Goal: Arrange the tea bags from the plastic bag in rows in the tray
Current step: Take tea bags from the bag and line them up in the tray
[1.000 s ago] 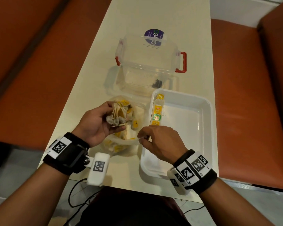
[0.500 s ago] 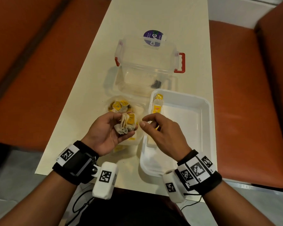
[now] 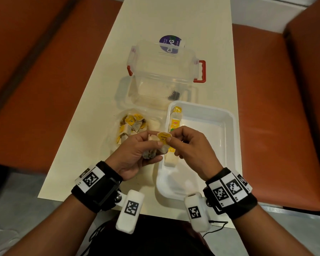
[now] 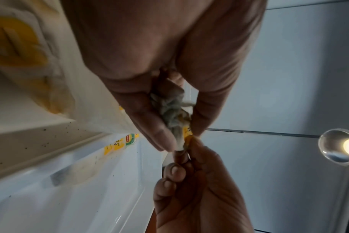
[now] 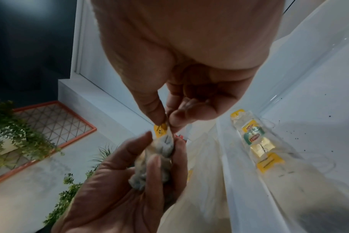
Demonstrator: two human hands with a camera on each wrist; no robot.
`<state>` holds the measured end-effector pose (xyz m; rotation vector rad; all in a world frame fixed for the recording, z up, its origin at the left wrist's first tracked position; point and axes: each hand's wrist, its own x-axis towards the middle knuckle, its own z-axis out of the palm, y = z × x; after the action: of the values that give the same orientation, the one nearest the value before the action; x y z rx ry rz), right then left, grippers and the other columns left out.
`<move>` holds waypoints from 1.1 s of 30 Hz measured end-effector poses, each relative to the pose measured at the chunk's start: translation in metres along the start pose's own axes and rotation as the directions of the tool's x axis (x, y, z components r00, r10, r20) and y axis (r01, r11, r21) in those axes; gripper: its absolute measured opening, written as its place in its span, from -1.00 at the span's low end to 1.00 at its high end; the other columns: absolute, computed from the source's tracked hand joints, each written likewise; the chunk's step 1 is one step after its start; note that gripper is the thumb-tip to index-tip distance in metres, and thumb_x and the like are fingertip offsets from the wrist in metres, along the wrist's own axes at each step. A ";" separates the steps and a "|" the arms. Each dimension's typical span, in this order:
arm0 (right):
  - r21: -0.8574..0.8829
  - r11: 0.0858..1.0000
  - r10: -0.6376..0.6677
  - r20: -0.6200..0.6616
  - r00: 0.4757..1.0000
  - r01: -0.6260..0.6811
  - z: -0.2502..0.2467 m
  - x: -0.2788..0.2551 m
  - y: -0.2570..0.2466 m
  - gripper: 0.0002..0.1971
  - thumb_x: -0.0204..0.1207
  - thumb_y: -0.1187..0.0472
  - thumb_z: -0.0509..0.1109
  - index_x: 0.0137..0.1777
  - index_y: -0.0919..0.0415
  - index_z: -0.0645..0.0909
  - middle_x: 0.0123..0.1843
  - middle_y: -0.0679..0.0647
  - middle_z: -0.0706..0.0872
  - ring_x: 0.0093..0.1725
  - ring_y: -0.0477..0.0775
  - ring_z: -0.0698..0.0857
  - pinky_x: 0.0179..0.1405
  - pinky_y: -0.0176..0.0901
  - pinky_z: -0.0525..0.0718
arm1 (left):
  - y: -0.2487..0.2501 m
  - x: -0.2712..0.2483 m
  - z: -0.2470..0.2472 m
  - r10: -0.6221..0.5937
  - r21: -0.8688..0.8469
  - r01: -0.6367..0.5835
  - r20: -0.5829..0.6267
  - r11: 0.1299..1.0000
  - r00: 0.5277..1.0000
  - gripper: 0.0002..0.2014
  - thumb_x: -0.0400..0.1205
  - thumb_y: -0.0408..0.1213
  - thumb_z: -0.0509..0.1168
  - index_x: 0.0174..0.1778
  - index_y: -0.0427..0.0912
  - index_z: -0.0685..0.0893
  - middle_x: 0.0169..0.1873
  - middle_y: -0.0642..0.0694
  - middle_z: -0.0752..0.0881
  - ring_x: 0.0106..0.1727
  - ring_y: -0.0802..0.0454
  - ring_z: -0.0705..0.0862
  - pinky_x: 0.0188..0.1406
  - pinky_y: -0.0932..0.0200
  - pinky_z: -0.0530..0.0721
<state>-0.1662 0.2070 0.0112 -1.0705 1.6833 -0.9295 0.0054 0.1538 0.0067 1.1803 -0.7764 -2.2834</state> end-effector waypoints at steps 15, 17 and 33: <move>0.164 0.986 0.031 0.018 0.999 -0.033 -0.027 -0.008 -0.003 -0.92 0.58 0.29 0.50 0.00 0.30 0.72 -0.38 0.07 0.72 -0.44 -0.03 0.62 -0.41 -0.23 0.55 | -0.012 0.002 0.019 0.061 0.257 -0.054 -0.017 0.965 0.998 -0.86 0.56 -0.28 0.50 -0.22 0.00 0.68 -0.31 0.01 0.74 -0.39 0.18 0.62 -0.55 0.30 0.47; 0.092 0.995 0.026 0.037 0.999 -0.029 -0.030 -0.009 -0.001 -0.92 0.56 0.26 0.53 0.00 0.23 0.75 -0.37 -0.01 0.74 -0.42 -0.04 0.65 -0.38 -0.23 0.55 | -0.013 0.003 0.019 0.087 0.286 -0.077 -0.023 0.955 0.996 -0.85 0.54 -0.30 0.52 -0.25 0.02 0.71 -0.32 -0.01 0.73 -0.39 0.17 0.62 -0.56 0.28 0.48; -0.078 0.996 0.054 0.052 0.997 -0.050 -0.048 -0.006 0.008 -0.92 0.55 0.18 0.55 -0.07 0.14 0.71 -0.31 -0.01 0.78 -0.34 -0.05 0.75 -0.32 -0.18 0.61 | -0.014 0.002 0.003 0.124 0.344 -0.084 -0.097 0.935 0.988 -0.89 0.57 -0.29 0.50 -0.01 -0.09 0.82 -0.31 0.01 0.73 -0.37 0.17 0.65 -0.54 0.28 0.53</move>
<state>-0.2123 0.2214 0.0208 -1.0875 1.7059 -0.8013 0.0001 0.1635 -0.0021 1.3717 -1.1914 -2.0251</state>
